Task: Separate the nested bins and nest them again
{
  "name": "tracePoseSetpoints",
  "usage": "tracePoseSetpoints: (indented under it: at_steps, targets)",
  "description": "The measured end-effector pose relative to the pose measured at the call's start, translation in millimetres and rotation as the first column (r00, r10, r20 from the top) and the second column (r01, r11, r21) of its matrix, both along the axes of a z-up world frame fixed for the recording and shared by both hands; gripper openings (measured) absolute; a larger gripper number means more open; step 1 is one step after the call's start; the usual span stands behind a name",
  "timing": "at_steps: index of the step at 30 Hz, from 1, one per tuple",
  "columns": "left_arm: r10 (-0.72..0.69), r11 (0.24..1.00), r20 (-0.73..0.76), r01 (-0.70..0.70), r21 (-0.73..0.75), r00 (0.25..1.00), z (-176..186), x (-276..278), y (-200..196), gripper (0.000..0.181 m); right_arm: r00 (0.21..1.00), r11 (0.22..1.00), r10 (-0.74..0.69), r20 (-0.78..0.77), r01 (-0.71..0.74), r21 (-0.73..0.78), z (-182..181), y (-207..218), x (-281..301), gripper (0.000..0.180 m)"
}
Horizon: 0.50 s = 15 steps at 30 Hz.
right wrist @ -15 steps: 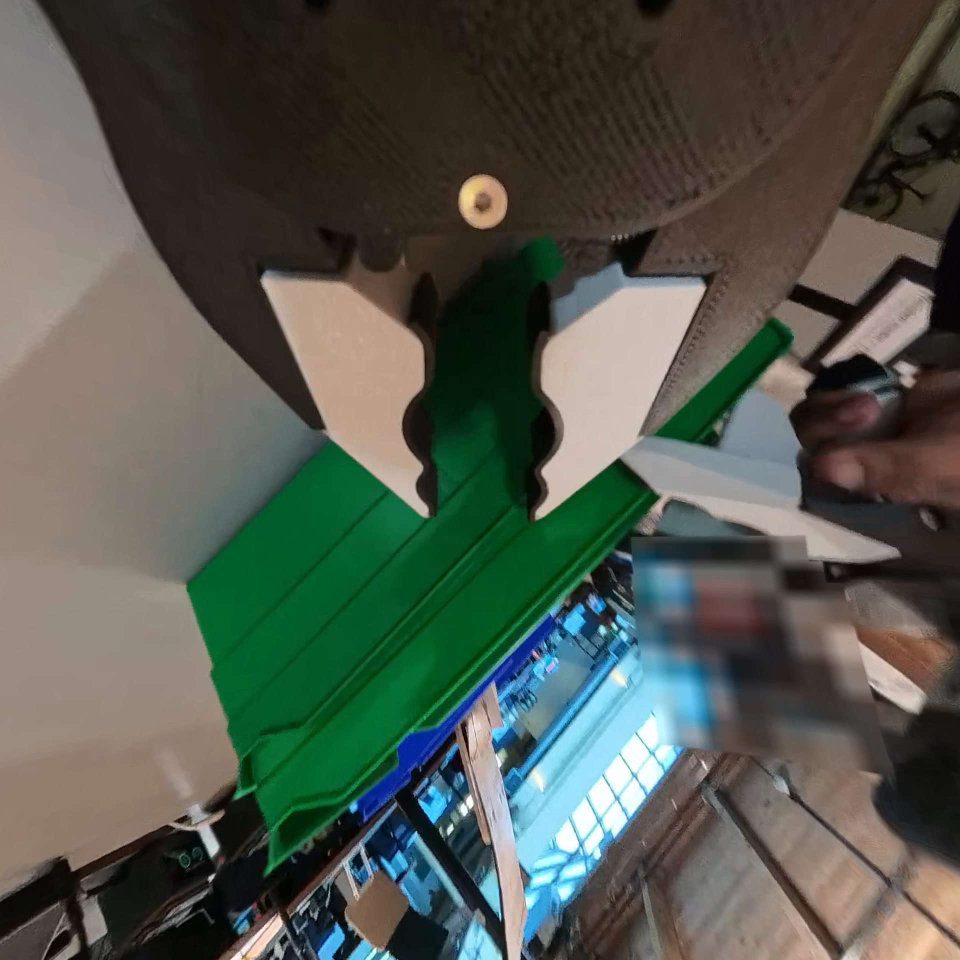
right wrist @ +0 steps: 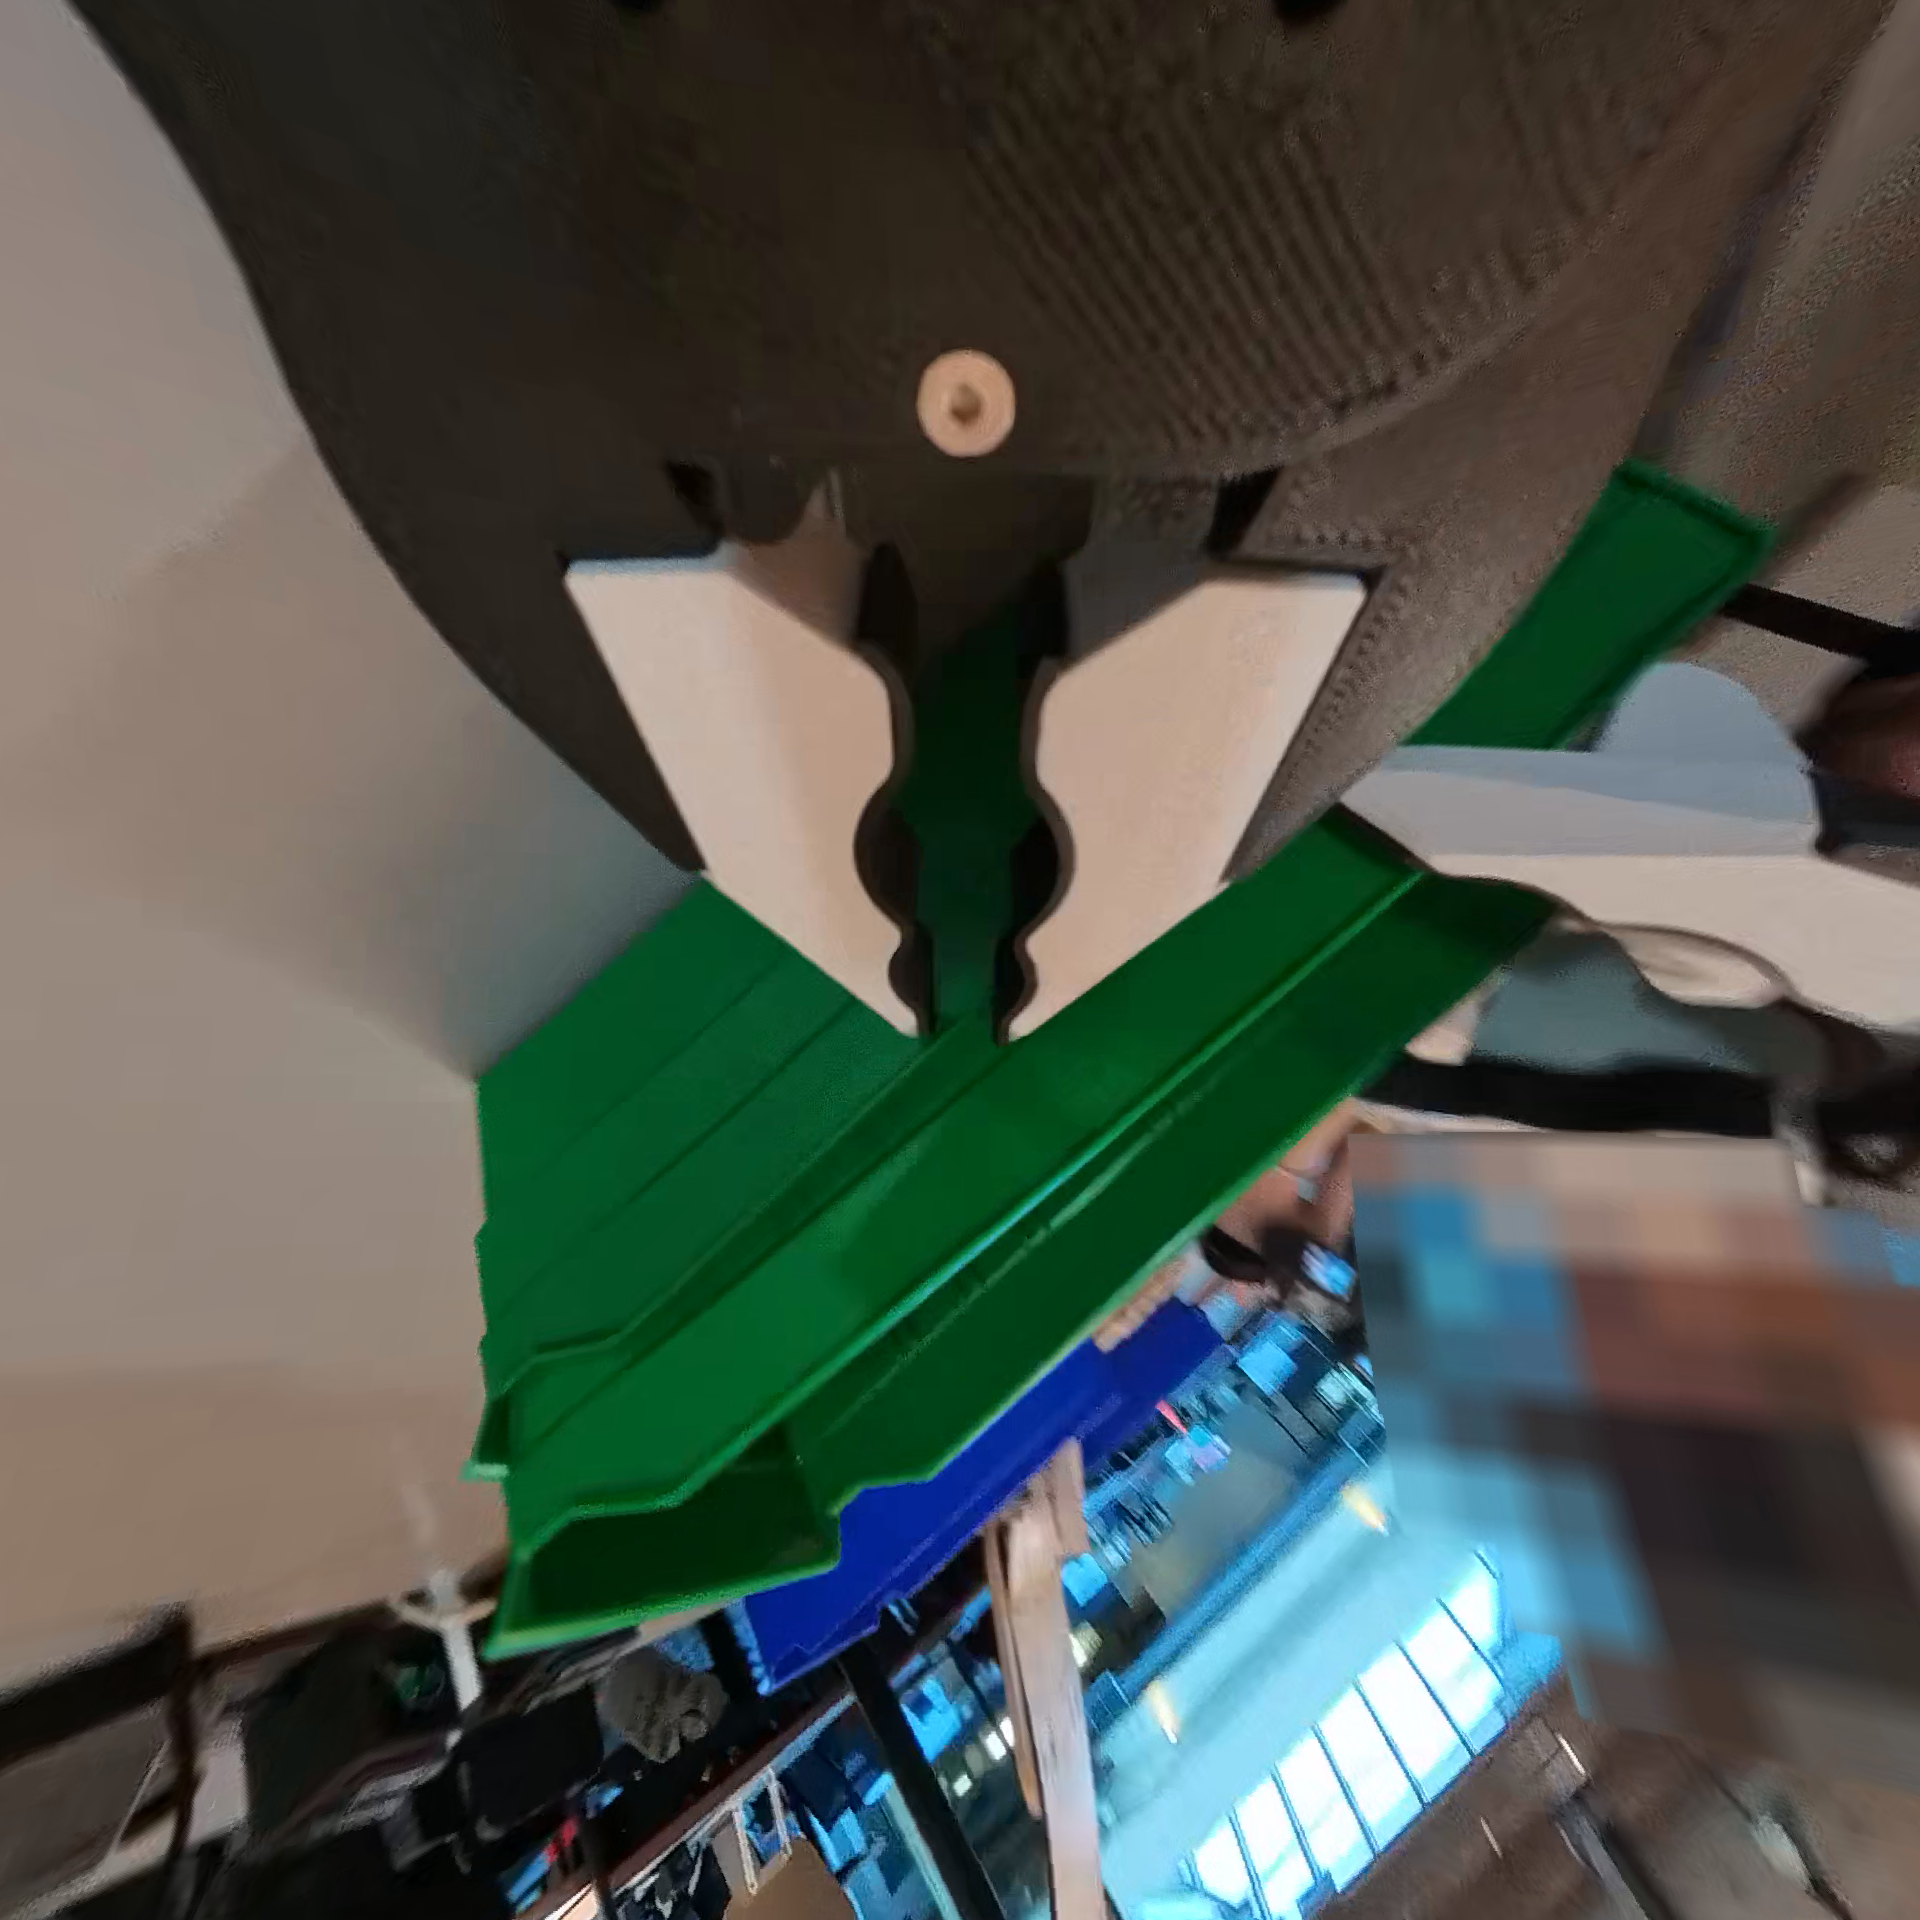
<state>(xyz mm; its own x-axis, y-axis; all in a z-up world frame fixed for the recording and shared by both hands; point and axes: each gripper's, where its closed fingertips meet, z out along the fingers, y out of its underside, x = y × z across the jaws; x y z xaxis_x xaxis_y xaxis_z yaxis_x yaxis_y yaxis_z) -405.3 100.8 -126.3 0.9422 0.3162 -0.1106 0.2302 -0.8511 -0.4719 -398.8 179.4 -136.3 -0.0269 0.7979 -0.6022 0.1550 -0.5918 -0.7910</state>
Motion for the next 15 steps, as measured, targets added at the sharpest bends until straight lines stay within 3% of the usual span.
tracePoseSetpoints:
  at_steps: [3,15]
  targets:
    - [-0.006,1.000,-0.052,0.006,-0.016,0.999,-1.4,-2.2,-1.6,0.104,0.998,0.981,-0.021,0.059,0.010,0.195,-3.5,-2.9,-1.1,0.010]
    - [0.011,1.000,-0.023,-0.011,0.006,1.000,1.2,-3.4,-1.9,0.104,0.989,0.979,0.026,0.144,-0.055,0.198,-5.5,-1.4,1.7,0.010]
